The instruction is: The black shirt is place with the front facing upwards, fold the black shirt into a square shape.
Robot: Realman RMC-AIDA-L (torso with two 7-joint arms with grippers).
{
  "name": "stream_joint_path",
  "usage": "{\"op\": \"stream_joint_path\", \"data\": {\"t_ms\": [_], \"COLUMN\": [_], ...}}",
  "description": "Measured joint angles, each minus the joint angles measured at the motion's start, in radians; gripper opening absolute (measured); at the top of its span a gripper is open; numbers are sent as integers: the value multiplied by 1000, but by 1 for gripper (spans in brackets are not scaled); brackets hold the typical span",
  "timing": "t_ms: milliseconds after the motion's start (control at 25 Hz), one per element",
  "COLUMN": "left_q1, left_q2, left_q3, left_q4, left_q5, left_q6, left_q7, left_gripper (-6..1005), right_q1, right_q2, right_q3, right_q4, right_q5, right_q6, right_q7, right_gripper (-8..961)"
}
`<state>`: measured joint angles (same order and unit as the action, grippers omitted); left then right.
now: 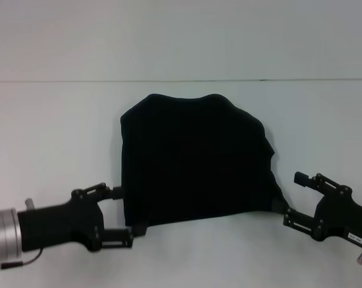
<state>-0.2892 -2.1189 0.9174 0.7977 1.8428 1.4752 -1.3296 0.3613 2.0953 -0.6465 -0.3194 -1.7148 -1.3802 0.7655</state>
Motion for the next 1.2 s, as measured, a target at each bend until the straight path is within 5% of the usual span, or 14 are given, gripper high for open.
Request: {"op": "stream_joint_path", "data": {"t_ms": [200,1200], "left_q1": [67,82], "left_q2": [-42,-34], "left_q3": [-9,-79], "left_q4": [31,-42], "left_q5": [-1,21], "left_q6": [11,-1], "left_q7": [118,176], "left_gripper": [946,946], "right_q1": [-20,-52], "right_q2": [-4,-3], "right_q3": [-24,-39], "right_q4": [9,1], "right_q5": [0,-38], "right_q6": [-21,-11], "right_q7": [-4,-37], "right_gripper": [834,832]}}
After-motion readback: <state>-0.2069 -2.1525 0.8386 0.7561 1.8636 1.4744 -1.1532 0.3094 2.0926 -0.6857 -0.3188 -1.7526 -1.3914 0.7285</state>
